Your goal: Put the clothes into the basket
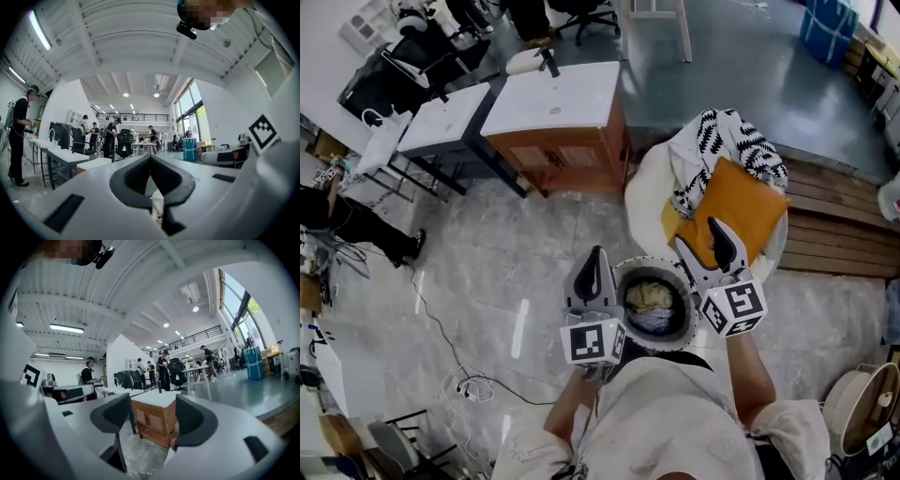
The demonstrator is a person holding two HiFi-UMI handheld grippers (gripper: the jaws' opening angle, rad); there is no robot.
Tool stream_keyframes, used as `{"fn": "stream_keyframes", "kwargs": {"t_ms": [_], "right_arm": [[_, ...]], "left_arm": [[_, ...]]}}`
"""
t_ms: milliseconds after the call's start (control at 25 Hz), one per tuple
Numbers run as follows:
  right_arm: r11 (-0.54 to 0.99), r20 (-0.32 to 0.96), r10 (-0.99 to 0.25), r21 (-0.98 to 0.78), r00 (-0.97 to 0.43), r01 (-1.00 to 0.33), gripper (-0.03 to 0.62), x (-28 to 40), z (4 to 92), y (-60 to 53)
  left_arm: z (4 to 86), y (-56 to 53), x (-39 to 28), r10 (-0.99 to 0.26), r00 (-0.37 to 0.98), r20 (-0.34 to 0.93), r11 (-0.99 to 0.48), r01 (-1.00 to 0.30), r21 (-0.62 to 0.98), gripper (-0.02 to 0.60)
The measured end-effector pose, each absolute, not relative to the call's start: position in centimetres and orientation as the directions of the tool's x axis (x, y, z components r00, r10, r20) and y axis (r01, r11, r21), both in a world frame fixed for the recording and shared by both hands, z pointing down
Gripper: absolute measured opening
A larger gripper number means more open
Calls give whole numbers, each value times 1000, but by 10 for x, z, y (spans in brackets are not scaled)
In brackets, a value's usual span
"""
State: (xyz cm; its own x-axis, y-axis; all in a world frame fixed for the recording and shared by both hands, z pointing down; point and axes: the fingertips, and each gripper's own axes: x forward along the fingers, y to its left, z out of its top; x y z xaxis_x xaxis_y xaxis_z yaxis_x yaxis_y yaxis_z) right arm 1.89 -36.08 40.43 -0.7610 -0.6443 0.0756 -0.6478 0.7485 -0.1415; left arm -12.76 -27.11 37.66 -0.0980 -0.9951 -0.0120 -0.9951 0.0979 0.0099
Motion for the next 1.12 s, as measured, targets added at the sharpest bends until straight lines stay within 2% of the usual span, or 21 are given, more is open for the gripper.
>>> {"fn": "stream_keyframes", "kwargs": {"t_ms": [240,480,600,760,800,1120], "right_arm": [[749,-27,-661,-87,-750,-657,279,29,358,-356],[737,-67,-675,-55,-734,-673,273,38,331,-349],[716,-78,-698,-28,-712,-698,204,46,323,-347],[677,-83,-734,-20,-674,-735,24,51,317,-348],[673,-89,-738,-18,-669,-739,6,52,315,-347],[663,-95,-745,3,-660,-749,-12,53,313,-346]], "left_arm": [[353,-261,-125,-994,-101,-52,101,-995,6,3],[340,-255,-128,-990,-124,-70,125,-992,-10,3],[336,-253,-125,-988,-128,-80,130,-991,-12,3],[332,-253,-125,-988,-127,-90,129,-992,-12,3],[330,-253,-125,-987,-128,-94,129,-992,-12,3],[327,-256,-123,-987,-125,-105,127,-992,-18,3]]}}
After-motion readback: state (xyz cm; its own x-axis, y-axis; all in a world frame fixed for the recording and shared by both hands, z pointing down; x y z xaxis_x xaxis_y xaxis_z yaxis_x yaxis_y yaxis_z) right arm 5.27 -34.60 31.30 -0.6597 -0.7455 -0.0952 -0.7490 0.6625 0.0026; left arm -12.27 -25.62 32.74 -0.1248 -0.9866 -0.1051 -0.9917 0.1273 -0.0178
